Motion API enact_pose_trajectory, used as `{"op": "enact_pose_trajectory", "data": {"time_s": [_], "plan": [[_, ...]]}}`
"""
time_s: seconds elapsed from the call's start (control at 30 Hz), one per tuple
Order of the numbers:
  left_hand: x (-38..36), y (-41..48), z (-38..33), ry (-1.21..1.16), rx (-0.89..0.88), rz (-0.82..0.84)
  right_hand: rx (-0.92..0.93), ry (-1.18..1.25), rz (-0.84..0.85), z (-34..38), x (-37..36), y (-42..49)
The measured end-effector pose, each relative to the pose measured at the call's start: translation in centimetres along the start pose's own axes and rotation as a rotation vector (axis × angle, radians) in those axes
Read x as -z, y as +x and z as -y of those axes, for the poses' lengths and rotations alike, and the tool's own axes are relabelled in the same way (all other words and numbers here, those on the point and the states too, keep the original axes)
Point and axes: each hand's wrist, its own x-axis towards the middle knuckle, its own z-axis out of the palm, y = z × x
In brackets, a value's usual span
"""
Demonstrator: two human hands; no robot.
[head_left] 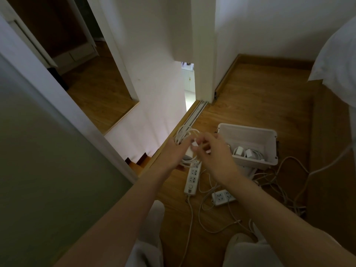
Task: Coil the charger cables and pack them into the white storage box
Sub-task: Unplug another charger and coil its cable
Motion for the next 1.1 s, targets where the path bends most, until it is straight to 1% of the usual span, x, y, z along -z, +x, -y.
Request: {"op": "enact_pose_trajectory", "data": {"time_s": [0.07,0.13,0.2,0.27,0.33,0.37,0.43,0.47,0.53,0.63,0.77,0.8,0.87,1.0,1.1], "plan": [[-0.1,0.3,0.2,0.0,0.04,-0.005,0.04,-0.063,-0.079,0.2,-0.2,-0.1],[-0.2,0.5,0.5,-0.038,0.084,0.02,0.11,-0.11,-0.119,0.9,-0.2,-0.1],[-0.3,0.6,0.6,-0.025,0.11,0.02,0.172,-0.092,-0.138,1.6,-0.3,-0.3],[-0.4,1.0,0.9,0.018,0.121,0.012,0.159,-0.012,-0.118,2.2,-0.4,-0.6],[-0.3,1.0,1.1,-0.014,0.121,0.061,0.029,0.133,-0.036,2.9,-0.2,-0.9],[-0.1,1.0,1.1,-0.056,0.114,0.107,-0.033,0.2,-0.041,3.2,-0.1,-1.0],[0.3,0.9,0.9,-0.159,0.12,0.218,-0.097,0.317,-0.163,3.3,0.5,-0.6],[0.4,0.8,0.7,-0.223,0.123,0.259,-0.139,0.438,-0.226,3.3,0.9,-0.3],[0.6,0.6,0.1,-0.356,0.134,0.293,-0.261,0.689,-0.294,3.3,1.8,0.4],[0.4,0.2,-0.5,-0.506,0.153,0.336,-0.468,0.832,-0.326,2.8,2.6,1.2],[-0.2,-0.5,-1.2,-0.622,0.127,0.4,-0.666,1.08,-0.307,1.9,2.7,1.8],[-0.3,-0.5,-1.2,-0.644,0.109,0.398,-0.688,1.098,-0.287,1.9,2.9,1.8],[-0.5,-0.6,-1.4,-0.679,0.075,0.372,-0.684,1.043,-0.211,1.7,3.2,1.9],[0.0,-0.4,-1.2,-0.709,-0.014,0.308,-0.681,0.828,0.003,1.4,3.1,1.8],[0.3,-0.2,-1.0,-0.696,-0.036,0.296,-0.635,0.642,0.092,1.0,2.7,1.5]]}}
